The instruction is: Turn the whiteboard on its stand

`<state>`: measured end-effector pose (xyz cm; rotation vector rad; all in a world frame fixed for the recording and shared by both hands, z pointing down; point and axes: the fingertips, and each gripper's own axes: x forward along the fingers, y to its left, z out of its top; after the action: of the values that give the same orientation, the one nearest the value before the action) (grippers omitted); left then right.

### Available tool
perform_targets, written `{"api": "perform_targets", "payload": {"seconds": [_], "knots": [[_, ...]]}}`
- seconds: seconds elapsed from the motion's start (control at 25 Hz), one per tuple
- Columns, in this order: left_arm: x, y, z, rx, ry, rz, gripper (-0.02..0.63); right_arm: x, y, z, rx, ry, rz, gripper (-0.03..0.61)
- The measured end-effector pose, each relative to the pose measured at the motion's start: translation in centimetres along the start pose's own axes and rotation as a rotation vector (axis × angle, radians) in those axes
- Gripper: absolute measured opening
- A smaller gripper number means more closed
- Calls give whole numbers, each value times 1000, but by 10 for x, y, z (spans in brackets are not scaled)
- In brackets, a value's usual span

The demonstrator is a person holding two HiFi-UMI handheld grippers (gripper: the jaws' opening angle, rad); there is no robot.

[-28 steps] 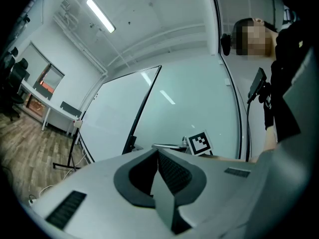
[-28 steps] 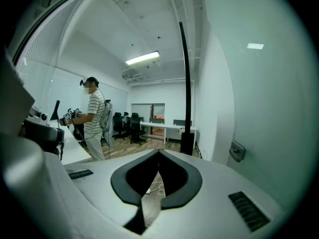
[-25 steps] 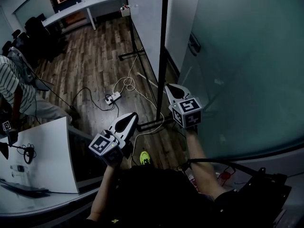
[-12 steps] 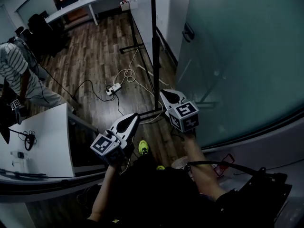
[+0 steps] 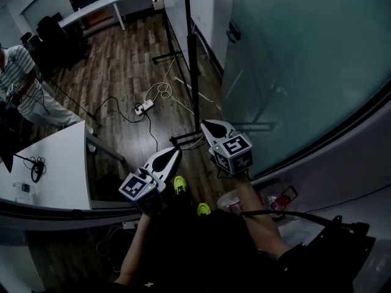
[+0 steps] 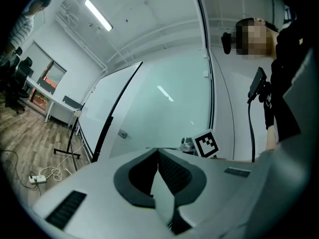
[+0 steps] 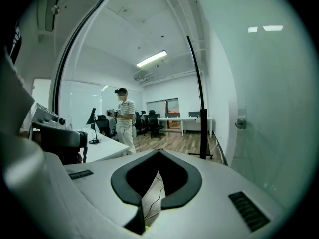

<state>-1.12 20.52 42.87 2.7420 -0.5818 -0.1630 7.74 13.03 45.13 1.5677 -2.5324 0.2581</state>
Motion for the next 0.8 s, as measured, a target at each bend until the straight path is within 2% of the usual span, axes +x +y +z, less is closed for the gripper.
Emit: {"api": "perform_targets", "payload": {"seconds": [0.2, 0.48, 0.8], "knots": [[2, -16, -8, -7, 18, -15, -14, -16, 16, -18, -9, 35, 5, -8], [4, -22, -7, -3, 27, -38, -14, -23, 28, -22, 20, 27, 9, -8], [21, -17, -11, -14, 42, -50, -14, -19, 13, -26, 30, 36, 13, -8]]}}
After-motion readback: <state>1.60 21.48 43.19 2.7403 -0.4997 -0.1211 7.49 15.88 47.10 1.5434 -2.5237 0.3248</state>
